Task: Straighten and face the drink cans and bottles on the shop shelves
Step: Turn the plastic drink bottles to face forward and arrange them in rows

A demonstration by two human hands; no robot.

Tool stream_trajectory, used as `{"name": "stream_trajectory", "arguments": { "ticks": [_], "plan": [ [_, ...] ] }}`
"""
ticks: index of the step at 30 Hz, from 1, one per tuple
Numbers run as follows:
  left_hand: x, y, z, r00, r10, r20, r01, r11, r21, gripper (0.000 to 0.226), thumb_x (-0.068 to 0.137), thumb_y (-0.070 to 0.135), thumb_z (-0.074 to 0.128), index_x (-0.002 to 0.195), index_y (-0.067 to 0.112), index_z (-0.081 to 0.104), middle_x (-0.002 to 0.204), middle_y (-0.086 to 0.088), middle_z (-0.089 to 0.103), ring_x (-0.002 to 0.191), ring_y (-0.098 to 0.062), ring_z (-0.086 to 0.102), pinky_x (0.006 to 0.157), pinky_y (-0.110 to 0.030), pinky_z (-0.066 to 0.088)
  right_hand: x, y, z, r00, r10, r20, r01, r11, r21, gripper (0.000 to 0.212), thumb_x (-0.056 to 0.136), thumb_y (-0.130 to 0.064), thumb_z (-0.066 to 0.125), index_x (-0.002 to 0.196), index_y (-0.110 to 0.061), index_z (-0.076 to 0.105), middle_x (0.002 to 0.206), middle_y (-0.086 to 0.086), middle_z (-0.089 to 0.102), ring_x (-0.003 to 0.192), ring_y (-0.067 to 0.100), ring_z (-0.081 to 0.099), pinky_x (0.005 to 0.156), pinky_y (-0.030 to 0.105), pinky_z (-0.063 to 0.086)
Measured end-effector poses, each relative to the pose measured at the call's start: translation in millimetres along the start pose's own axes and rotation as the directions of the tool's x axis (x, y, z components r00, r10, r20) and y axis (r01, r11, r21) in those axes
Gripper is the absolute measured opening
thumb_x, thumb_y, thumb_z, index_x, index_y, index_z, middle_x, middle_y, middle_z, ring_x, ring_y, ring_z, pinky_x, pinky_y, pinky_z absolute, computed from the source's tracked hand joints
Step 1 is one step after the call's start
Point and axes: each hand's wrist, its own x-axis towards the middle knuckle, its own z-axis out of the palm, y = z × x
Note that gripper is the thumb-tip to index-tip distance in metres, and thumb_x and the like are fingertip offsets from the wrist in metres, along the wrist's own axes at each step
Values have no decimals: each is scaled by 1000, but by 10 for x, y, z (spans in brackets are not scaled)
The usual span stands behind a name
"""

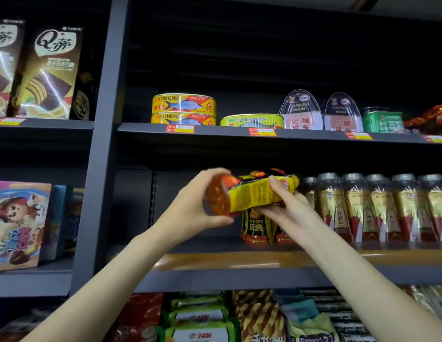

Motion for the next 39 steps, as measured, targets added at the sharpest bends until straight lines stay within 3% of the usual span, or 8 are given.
{"name": "stream_trajectory", "arguments": {
  "ticks": [2,4,7,19,25,30,33,39],
  "plan": [
    [-11,-151,19,994,-58,88,54,998,45,57,69,19,81,111,39,48,115,11,56,107,-1,54,94,-20,45,-10,-6,-9,970,-244,-1,231,919,-320,79,72,-14,76,139,-22,35,119,2,60,107,18,62,81,36,56],
    [-8,-265,26,987,-110,119,99,991,93,41,76,17,76,98,42,51,108,10,60,101,0,57,95,-29,46,-40,4,-12,887,-448,115,414,658,-629,102,67,-16,82,143,-39,19,133,-7,48,115,9,53,95,33,46],
    [-11,-374,1,983,-152,104,137,981,137,31,83,19,68,92,43,51,105,11,59,100,1,56,94,-26,45,-81,45,30,799,-529,285,516,360,-778,113,64,-21,86,139,-47,6,145,-7,34,123,2,34,100,26,32],
    [-159,-718,13,951,-302,-59,307,919,248,14,85,13,59,94,24,59,98,1,61,96,-12,59,83,-26,43,307,240,358,901,-318,295,175,-355,-918,113,70,-62,70,148,-34,-5,150,16,20,107,33,59,77,34,49],
    [-13,-595,208,908,-392,148,381,919,98,38,85,27,65,119,20,52,112,4,58,106,-12,58,91,-25,46,466,-65,301,979,-15,204,197,-193,-961,115,69,-38,82,149,-33,0,150,21,18,131,40,37,104,44,39],
    [245,-434,627,774,-535,338,594,798,-97,88,71,44,76,138,19,23,126,-2,52,117,-18,51,98,-41,46,389,-198,-44,984,-34,173,176,133,-975,92,81,-14,73,149,-32,14,129,11,45,99,29,65,83,33,56],
    [353,-474,827,754,-589,291,609,793,26,79,71,37,79,129,14,31,121,-3,55,114,-22,54,97,-41,46,391,-147,-302,984,-139,110,105,-44,-993,77,82,-21,73,145,-22,28,140,14,43,123,29,49,102,40,43],
    [486,-963,815,677,-644,355,697,717,-28,77,62,22,86,123,15,39,117,-5,61,111,-25,58,96,-47,48,437,170,-461,980,79,181,189,-121,-974,62,88,-27,65,143,-30,37,155,5,16,143,25,20,115,40,21]
  ]
}}
